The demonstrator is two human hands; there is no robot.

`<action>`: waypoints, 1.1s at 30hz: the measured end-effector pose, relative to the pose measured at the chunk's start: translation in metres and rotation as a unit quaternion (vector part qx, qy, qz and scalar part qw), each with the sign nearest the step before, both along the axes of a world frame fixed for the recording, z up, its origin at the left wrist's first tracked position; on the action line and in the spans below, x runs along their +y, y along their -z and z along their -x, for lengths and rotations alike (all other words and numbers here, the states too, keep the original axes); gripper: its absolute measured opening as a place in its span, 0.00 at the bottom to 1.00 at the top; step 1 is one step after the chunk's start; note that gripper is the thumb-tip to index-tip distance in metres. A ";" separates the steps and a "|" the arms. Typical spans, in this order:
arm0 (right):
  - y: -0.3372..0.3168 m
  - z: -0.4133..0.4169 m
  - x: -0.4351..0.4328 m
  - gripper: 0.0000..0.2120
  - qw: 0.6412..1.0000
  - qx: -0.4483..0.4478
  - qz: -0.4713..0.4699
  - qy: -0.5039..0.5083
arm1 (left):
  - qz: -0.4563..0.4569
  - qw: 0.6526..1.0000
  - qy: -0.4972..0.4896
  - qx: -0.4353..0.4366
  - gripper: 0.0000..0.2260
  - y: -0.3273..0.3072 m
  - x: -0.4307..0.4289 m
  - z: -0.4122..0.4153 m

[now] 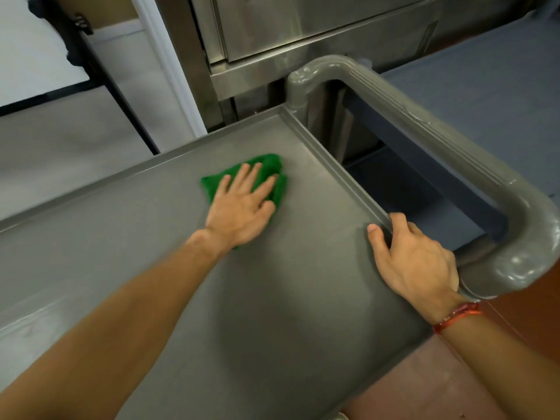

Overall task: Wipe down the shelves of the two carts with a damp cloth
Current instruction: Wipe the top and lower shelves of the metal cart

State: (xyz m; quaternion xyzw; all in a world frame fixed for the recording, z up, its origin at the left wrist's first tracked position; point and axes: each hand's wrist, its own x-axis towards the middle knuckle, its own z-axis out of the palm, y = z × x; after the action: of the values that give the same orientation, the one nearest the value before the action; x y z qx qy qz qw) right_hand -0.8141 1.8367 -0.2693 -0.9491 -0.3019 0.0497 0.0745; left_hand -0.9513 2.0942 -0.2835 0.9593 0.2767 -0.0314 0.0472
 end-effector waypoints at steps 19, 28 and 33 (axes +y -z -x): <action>0.005 -0.003 -0.001 0.21 1.000 -0.022 -0.005 -0.011 | 0.033 0.996 -0.076 -0.026 0.24 0.001 0.050 -0.025; 0.000 -0.004 -0.001 0.20 1.000 -0.014 -0.006 -0.017 | 0.057 0.988 0.141 -0.028 0.27 0.002 -0.022 -0.039; 0.000 -0.004 -0.003 0.20 1.000 -0.008 -0.004 -0.024 | 0.059 0.995 0.055 -0.056 0.25 0.001 0.029 -0.042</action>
State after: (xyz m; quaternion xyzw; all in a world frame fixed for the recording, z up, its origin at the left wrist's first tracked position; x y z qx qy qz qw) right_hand -0.8101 1.8341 -0.2690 -0.9415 -0.3258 0.0421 0.0749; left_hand -0.9088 2.1234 -0.2845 0.9689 0.2177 0.0039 0.1172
